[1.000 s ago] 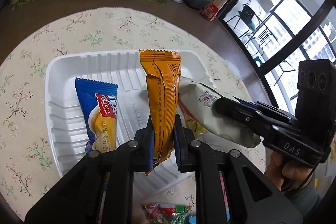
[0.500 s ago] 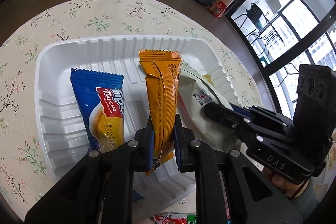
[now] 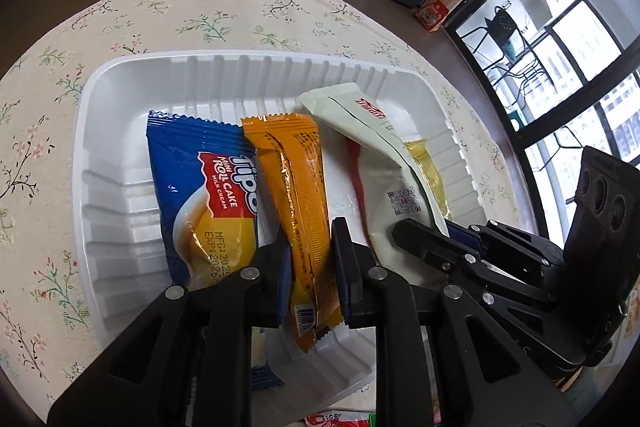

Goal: Organize snacks
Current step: 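Lower both packets into the white tray beside the others and open both tools, then lift both tools away from the tray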

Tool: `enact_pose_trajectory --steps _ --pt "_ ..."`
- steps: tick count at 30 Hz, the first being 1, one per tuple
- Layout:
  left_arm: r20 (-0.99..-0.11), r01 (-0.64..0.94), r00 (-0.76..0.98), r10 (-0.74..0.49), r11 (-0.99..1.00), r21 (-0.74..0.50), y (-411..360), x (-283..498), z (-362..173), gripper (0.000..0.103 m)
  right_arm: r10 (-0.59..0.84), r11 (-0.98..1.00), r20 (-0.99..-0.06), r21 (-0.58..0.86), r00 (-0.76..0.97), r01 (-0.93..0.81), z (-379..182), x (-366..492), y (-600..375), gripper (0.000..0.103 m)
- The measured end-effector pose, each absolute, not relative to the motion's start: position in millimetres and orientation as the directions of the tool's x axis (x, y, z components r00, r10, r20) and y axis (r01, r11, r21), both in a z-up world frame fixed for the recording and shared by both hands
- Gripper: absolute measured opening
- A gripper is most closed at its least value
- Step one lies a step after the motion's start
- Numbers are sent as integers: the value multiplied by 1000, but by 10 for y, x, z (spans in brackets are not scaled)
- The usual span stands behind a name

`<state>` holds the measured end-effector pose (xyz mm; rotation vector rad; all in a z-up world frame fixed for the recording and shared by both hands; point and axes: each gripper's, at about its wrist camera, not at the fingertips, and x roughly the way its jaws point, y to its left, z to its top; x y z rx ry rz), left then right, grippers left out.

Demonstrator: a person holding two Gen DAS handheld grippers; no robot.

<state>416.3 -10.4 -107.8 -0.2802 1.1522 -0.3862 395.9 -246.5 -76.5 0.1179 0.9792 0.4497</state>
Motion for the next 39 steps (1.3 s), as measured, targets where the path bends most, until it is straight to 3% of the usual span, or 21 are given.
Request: enact_pose_trajectory --steps 9,12,13,14,16,22,28,30,32,34,39 --pt "-839 156 356 -412 911 -382 -109 4195 -1084 20 419 903 -771 297 480 -310 -769 3880 -2393 16" --pt "-845 156 356 -398 917 -366 -148 4224 -1092 28 425 902 -764 314 485 -296 -766 3880 -2431 20" --pt "-841 158 359 -404 915 -372 -150 4222 -1075 42 424 903 -762 315 489 -293 -760 3878 -2453 23" --pt "-838 160 364 -407 914 -374 -154 4203 -1061 65 422 904 -760 311 494 -293 -752 3875 -2472 29" --pt "-829 168 379 -412 911 -376 -165 4192 -1017 81 425 903 -753 312 503 -297 -720 3858 -2503 40" --pt "-821 162 399 -408 913 -375 -162 4142 -920 86 426 903 -722 297 546 -312 -607 3808 -2575 53" --pt "-777 167 428 -461 886 -434 -103 4013 -720 86 469 882 -670 322 576 -344 -443 3744 -2679 58" --pt "-754 188 445 -484 873 -450 -80 3904 -601 87 479 877 -633 318 608 -360 -317 3670 -2729 62" --pt "-726 208 471 -501 863 -460 -45 3778 -427 98 486 874 -579 308 655 -376 -145 3563 -2827 70" --pt "-678 233 515 -524 847 -478 60 3608 -205 102 476 879 -509 300 717 -370 54 3417 -2980 78" --pt "-580 297 618 -531 841 -452 317 3083 294 102 430 886 -364 344 826 -310 328 2984 -3446 94"
